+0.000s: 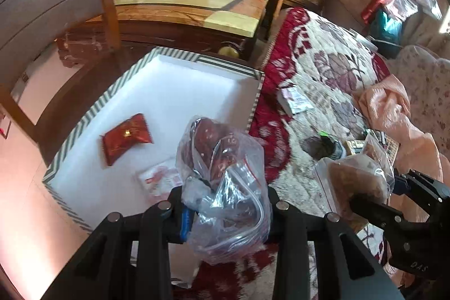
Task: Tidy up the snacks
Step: 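Carry the clear date bag and nut bag in both grippers over the white box, then lower both grippers into the white box and open them to release the bags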
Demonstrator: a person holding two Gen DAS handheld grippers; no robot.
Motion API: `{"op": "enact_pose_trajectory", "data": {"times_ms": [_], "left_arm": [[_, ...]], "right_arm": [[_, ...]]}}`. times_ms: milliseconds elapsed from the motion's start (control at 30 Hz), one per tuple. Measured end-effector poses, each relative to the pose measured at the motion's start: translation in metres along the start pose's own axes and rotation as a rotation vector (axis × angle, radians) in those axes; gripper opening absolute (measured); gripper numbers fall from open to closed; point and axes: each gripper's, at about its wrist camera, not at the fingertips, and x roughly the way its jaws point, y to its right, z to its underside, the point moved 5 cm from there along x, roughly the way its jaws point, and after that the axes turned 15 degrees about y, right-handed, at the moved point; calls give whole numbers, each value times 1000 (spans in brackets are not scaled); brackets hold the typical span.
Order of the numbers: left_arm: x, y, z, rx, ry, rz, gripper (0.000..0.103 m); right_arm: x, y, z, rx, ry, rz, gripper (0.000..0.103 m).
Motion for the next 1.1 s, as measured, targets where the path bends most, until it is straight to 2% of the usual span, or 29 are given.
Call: {"op": "enact_pose_trajectory", "data": {"times_ms": [700, 1100], "left_arm": [[-2, -64, 4, -96, -3, -83, 36], [3, -81, 10, -127, -20, -99, 36]], "right_arm": [[30, -61, -26, -124, -32, -81, 49], [48, -81, -33, -161, -55, -114, 49]]}}
